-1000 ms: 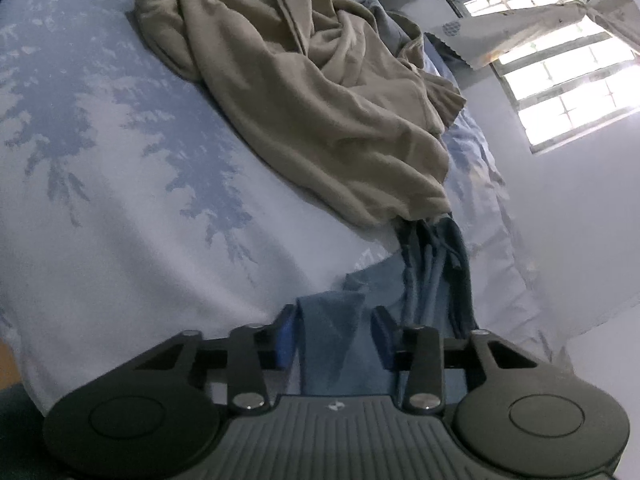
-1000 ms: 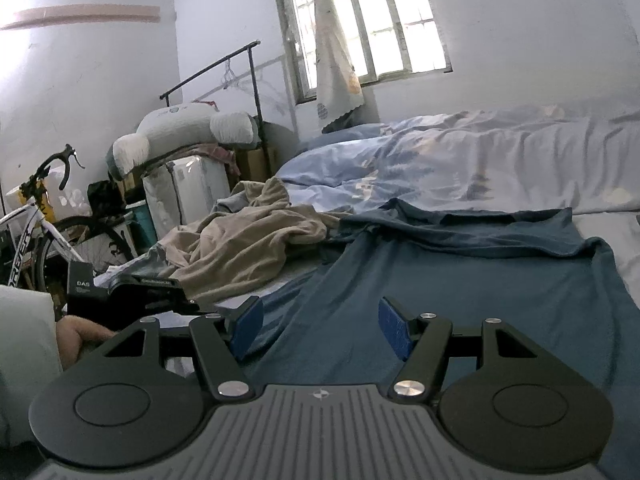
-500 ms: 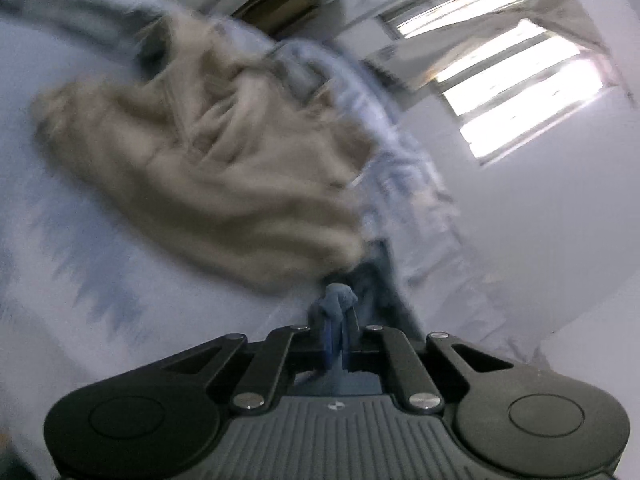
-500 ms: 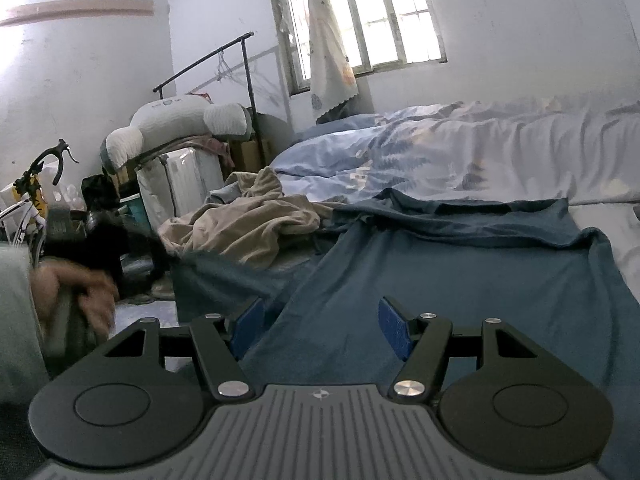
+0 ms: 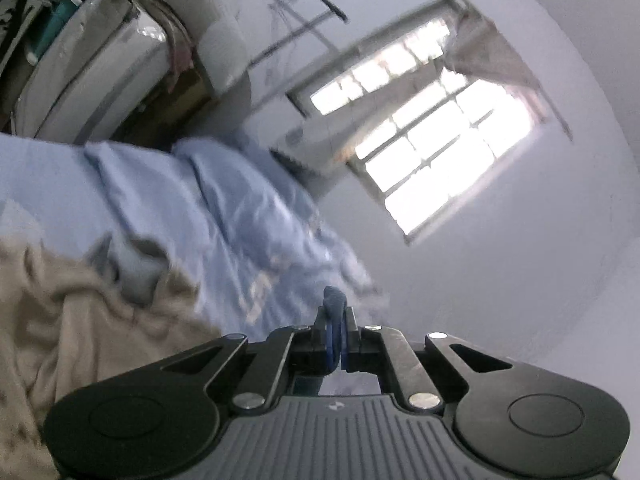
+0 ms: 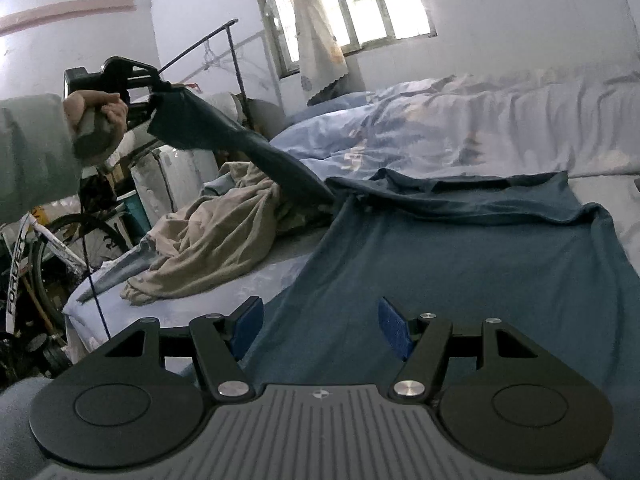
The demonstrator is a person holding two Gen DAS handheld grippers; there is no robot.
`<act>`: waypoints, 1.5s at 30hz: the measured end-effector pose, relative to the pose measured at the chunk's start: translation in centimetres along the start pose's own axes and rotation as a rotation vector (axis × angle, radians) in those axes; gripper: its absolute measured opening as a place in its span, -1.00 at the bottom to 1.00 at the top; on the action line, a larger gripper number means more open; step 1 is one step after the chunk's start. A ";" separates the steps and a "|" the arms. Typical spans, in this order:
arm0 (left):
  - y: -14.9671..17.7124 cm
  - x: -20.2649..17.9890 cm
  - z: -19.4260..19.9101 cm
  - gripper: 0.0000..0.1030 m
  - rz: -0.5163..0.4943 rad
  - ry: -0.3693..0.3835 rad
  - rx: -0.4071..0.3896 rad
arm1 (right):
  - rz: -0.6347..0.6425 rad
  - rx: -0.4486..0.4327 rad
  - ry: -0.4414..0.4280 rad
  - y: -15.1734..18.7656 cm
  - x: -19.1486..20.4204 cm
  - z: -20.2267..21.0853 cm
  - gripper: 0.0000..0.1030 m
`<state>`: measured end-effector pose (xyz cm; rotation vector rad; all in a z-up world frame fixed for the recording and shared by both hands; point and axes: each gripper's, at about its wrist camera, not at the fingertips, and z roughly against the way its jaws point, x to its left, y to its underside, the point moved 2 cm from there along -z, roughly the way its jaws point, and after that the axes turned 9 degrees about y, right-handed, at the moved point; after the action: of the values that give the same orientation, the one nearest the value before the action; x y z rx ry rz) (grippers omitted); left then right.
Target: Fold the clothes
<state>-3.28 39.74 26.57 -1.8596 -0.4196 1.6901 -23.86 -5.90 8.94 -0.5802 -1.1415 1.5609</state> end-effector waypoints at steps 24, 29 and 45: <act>-9.6 18.6 -1.2 -0.99 0.112 -0.301 -0.147 | 0.052 0.098 0.091 -3.9 -1.6 -3.6 0.27; -11.4 16.6 -3.2 -0.99 0.074 -0.230 -0.148 | 0.190 0.073 0.060 -7.3 -0.4 -6.8 0.27; -10.5 15.4 -4.5 -0.99 0.056 -0.114 -0.130 | 0.794 0.129 -0.042 -13.4 4.2 -28.9 0.26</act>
<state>4.95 56.08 20.90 -1.8878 -0.5397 1.8517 5.01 8.30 9.37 -0.9896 -0.8643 2.3041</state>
